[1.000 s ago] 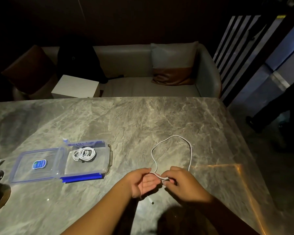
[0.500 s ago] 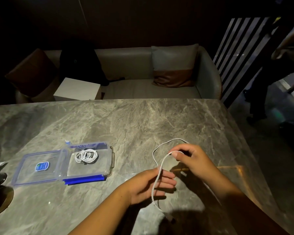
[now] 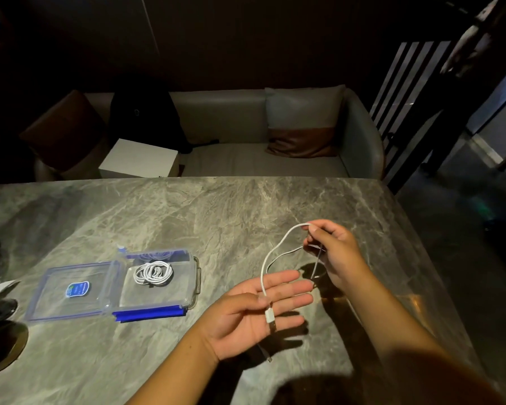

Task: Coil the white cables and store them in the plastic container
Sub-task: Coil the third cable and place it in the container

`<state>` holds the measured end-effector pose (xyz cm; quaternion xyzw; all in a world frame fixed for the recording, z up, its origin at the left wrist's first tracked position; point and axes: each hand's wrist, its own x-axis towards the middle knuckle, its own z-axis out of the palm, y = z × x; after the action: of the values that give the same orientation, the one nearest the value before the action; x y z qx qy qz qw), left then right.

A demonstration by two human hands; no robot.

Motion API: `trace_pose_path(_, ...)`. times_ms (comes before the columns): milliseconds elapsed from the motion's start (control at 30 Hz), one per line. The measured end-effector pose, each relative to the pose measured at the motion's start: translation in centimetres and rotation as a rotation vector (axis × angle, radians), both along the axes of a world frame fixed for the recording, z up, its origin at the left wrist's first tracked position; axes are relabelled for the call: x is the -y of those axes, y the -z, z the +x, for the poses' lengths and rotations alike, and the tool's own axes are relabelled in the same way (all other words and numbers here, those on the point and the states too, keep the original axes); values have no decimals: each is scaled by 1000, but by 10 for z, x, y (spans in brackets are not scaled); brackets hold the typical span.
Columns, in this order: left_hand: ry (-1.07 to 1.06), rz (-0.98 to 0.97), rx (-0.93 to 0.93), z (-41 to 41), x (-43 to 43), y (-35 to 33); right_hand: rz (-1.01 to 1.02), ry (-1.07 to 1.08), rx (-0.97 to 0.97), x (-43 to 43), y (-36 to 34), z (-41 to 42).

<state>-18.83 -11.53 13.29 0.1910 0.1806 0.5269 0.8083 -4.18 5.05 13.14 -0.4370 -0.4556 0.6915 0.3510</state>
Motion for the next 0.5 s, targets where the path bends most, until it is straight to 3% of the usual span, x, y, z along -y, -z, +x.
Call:
trace_pose_path(100,-9,48,-20,-5,0,-15,18,-21,23,-6,-9,-5)
trace_pose_path(267,-84,45,-76,-13,-4,-35,214,-199,90,-2,-26,-12)
trace_pose_path(500,9,56,-136,-24,-9,-52,380,-406,171,-12,-52,-15)
